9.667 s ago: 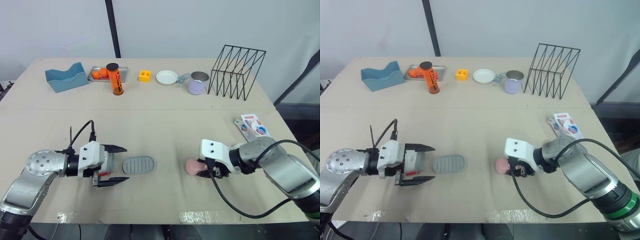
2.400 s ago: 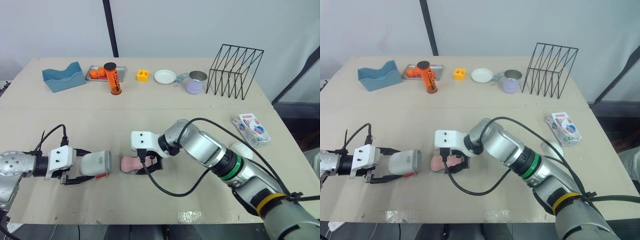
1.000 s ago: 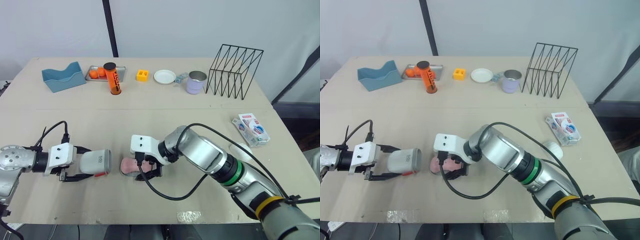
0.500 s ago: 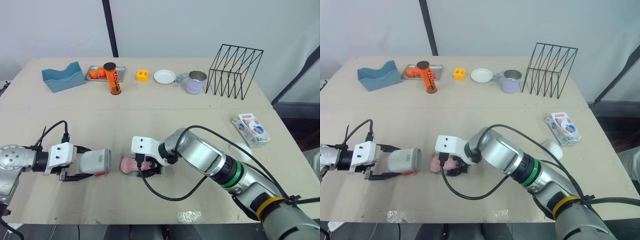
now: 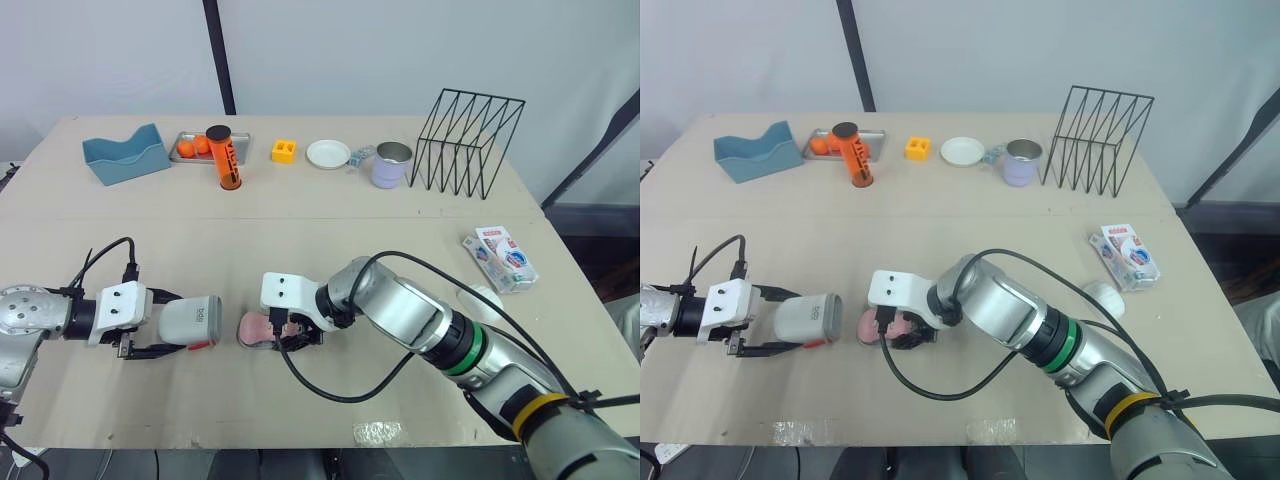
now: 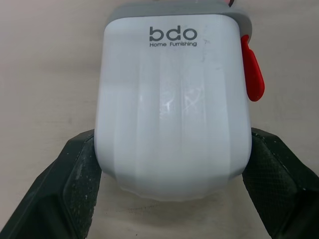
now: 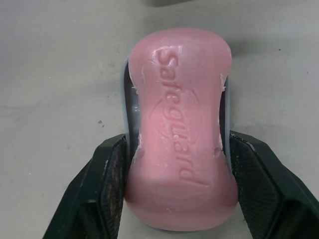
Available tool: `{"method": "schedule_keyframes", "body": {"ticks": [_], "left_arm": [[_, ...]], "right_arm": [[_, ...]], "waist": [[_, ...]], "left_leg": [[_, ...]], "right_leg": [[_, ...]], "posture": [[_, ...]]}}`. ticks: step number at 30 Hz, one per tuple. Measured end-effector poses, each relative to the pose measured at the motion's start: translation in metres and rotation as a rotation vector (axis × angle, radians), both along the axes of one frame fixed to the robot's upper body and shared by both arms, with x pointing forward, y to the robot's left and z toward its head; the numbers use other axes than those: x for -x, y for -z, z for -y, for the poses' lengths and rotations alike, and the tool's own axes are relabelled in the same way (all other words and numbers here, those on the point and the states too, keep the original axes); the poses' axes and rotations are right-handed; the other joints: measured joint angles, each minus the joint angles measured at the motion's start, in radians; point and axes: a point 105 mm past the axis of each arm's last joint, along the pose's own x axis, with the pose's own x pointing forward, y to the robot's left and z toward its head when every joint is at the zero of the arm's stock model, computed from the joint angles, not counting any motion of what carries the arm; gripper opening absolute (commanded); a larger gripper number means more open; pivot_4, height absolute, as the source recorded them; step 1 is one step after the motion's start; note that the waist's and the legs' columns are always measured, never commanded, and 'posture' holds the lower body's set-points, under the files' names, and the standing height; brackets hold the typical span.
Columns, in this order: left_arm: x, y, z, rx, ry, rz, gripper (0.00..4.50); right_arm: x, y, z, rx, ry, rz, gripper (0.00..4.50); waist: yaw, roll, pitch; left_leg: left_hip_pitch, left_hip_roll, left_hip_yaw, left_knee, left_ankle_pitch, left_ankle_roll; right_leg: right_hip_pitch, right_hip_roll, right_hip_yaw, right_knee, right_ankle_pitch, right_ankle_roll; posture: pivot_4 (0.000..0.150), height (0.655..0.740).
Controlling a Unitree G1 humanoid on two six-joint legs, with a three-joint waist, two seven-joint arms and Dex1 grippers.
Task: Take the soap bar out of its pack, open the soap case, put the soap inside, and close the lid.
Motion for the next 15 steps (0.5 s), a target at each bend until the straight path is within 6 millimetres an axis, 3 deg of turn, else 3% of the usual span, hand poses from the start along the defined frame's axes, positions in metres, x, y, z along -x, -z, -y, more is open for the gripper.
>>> {"method": "schedule_keyframes", "body": {"ticks": [10,15], "left_arm": [[-0.001,-0.001,0.001,-0.003,0.007,0.01,3.53],[-0.001,-0.001,0.008,0.004,0.045,0.007,3.53]], "right_arm": [[-0.002,-0.001,0.003,-0.001,-0.006,0.014,2.47],[-0.011,-0.004,0.022,0.014,0.017,0.037,2.47]], "waist": [[0.0,0.0,0.0],[0.003,0.0,0.0]], "left_leg": [[0.0,0.0,0.0,0.0,0.0,0.0],[-0.001,-0.001,0.0,0.0,0.0,0.0]], "right_leg": [[0.0,0.0,0.0,0.0,0.0,0.0],[0.0,-0.001,0.0,0.0,0.0,0.0]], "posture": [[0.15,0.7371],[0.15,0.7371]]}}
